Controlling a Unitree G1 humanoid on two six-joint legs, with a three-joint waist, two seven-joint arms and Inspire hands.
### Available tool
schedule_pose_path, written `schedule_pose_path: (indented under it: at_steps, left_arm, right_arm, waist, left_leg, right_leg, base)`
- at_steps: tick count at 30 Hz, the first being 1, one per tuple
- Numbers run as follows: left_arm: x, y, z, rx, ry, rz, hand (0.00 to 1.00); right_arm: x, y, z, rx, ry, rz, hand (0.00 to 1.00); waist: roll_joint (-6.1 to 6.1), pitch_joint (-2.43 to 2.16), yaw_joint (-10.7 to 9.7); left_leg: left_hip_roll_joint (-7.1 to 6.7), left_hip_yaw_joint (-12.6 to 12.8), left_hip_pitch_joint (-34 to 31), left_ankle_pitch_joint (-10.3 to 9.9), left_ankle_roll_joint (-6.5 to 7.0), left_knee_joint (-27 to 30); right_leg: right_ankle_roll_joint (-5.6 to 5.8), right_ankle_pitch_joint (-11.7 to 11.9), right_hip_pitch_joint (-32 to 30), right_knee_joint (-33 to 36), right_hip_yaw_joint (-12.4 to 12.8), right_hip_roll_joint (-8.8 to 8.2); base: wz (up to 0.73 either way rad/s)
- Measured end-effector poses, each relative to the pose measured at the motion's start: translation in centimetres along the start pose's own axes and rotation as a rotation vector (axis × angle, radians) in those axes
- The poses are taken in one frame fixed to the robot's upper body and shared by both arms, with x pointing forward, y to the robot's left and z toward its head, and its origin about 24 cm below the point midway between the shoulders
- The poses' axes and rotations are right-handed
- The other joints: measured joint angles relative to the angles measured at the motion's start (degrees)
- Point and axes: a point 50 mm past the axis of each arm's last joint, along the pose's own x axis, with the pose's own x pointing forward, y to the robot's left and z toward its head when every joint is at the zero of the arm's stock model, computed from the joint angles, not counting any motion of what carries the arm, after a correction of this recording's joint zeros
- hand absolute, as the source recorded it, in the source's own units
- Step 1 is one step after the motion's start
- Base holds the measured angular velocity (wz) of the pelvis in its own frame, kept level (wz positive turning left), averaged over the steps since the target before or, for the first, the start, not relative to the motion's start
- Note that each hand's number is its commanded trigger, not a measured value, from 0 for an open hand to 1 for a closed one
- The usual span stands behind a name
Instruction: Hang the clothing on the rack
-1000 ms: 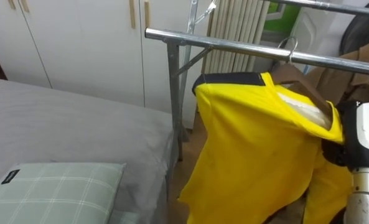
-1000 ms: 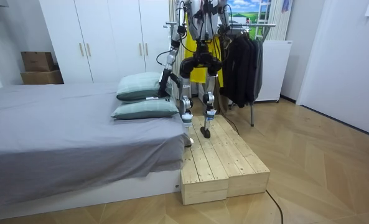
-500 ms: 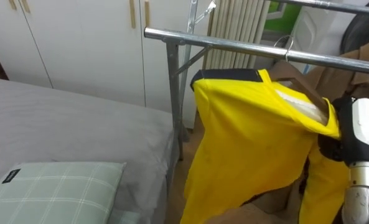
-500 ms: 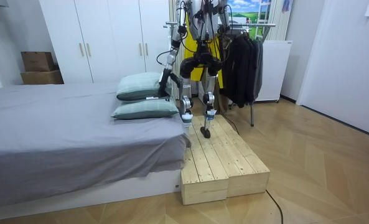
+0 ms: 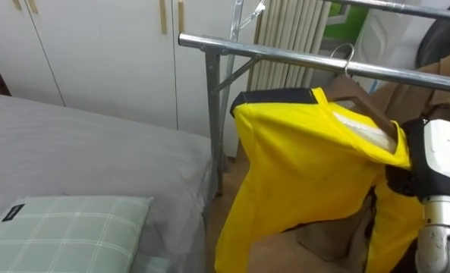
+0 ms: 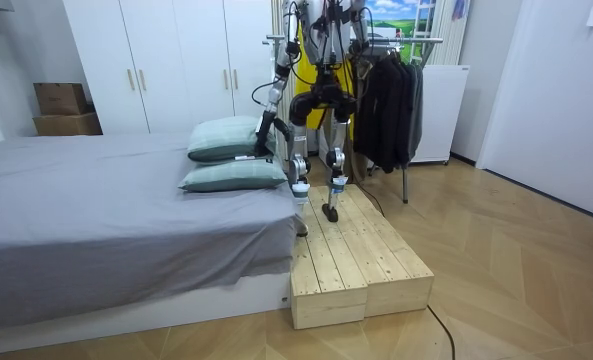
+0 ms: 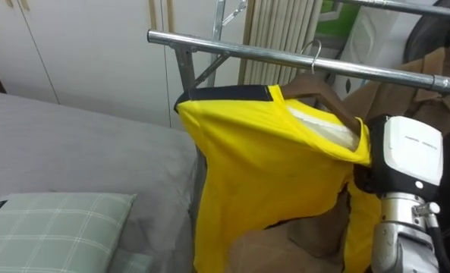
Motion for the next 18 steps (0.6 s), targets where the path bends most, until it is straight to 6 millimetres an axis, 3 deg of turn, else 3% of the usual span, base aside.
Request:
schedule_pose_path:
  at_steps: [11, 18]
  left_arm:
    - [-0.1, 0.7, 0.8, -0.001, -0.037, 0.03, 0.0]
    - [-0.2, 0.5, 1.2, 0.002, -0.06, 0.024, 0.0]
  right_arm:
    - [-0.9, 1.4, 0.1, -0.019, -0.001, 0.066, 1.0]
    - [-1.1, 1.6, 0.2, -0.007, -0.002, 0.077, 1.0]
  waist:
    - [0.16, 0.12, -0.2]
    - [1.05, 0.36, -0.2]
  left_leg:
    - [0.08, -1.4, 0.1, 0.0, 0.02, 0.1]
    - [0.09, -1.6, 0.5, 0.0, 0.04, 0.4]
  right_leg:
    - [0.11, 0.2, 1.3, -1.2, -0.9, 0.06]
    - [0.12, 0.2, 1.9, -1.3, -0.9, 0.1]
  base:
    - [0.04]
    - [-0.01]
